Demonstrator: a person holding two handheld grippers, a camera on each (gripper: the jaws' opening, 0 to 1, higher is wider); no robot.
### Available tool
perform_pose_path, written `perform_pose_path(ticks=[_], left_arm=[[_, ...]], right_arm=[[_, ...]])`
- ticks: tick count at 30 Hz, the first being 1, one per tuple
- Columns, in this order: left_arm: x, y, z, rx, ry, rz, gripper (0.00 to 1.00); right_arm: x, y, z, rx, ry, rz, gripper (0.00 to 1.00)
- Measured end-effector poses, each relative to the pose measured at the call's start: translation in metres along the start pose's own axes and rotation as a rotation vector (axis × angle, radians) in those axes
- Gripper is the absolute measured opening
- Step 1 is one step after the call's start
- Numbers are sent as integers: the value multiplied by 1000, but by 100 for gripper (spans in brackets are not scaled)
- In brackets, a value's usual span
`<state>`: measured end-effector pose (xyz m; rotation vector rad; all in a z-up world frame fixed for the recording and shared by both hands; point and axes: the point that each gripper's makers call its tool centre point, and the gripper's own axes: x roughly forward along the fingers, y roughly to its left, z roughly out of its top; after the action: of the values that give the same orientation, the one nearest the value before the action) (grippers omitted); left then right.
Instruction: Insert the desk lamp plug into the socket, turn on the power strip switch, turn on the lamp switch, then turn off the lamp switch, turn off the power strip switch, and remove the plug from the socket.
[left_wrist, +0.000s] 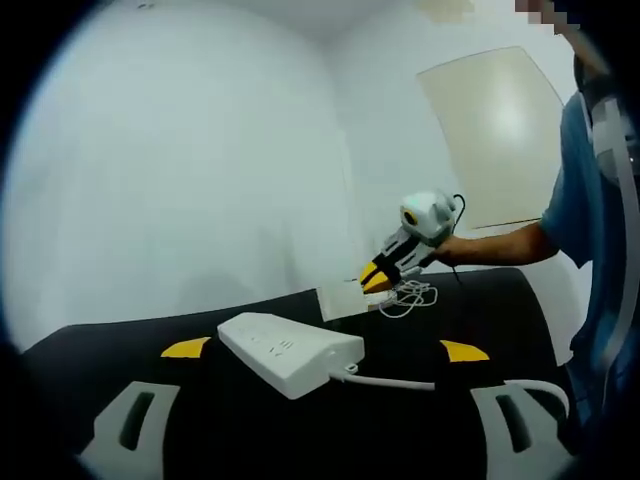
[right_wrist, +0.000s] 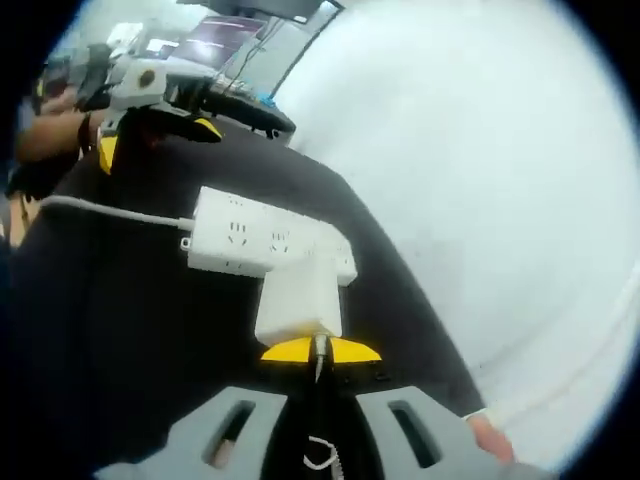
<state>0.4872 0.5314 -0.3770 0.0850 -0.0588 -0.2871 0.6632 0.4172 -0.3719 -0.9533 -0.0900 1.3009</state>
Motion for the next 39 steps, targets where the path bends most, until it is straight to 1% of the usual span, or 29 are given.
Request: perform_pose_path(ticks=[3, 4, 5, 9, 13, 17, 23, 26, 29, 31, 36, 39], left_arm=[[0, 1, -1, 0, 2, 0, 86], [0, 1, -1, 1, 2, 0, 86], [0, 1, 0, 1, 1, -1, 86], [1, 3, -2, -9, 9, 5, 85], [2, 3, -4, -6, 19, 5, 85], [1, 5, -4, -10, 15, 10, 85], [0, 9, -2, -30, 7, 26, 85], [0, 10, -3, -33, 10, 34, 85], [-1, 11, -3, -38, 13, 35, 85], [0, 10, -4, -43, 17, 31, 85], [0, 10, -4, -46, 19, 34, 84], [-1, 11, -4, -51, 18, 38, 84]], right_arm=[[-2, -1, 6, -51, -12, -18, 5], [-4, -4, 10, -88, -25, -41, 5], [-4, -4, 11, -100, -20, -42, 5], [-7, -4, 21, -175, -45, -64, 5], [-8, -3, 32, -231, -78, -77, 5], [-7, -5, 48, -264, -141, -94, 5], [1, -3, 61, -271, -197, -88, 5], [6, -1, 64, -269, -218, -86, 5], [8, 4, 67, -275, -234, -93, 5], [8, 4, 70, -268, -264, -114, 5], [14, 12, 69, -254, -293, -108, 5], [15, 16, 70, -256, -313, -120, 5]])
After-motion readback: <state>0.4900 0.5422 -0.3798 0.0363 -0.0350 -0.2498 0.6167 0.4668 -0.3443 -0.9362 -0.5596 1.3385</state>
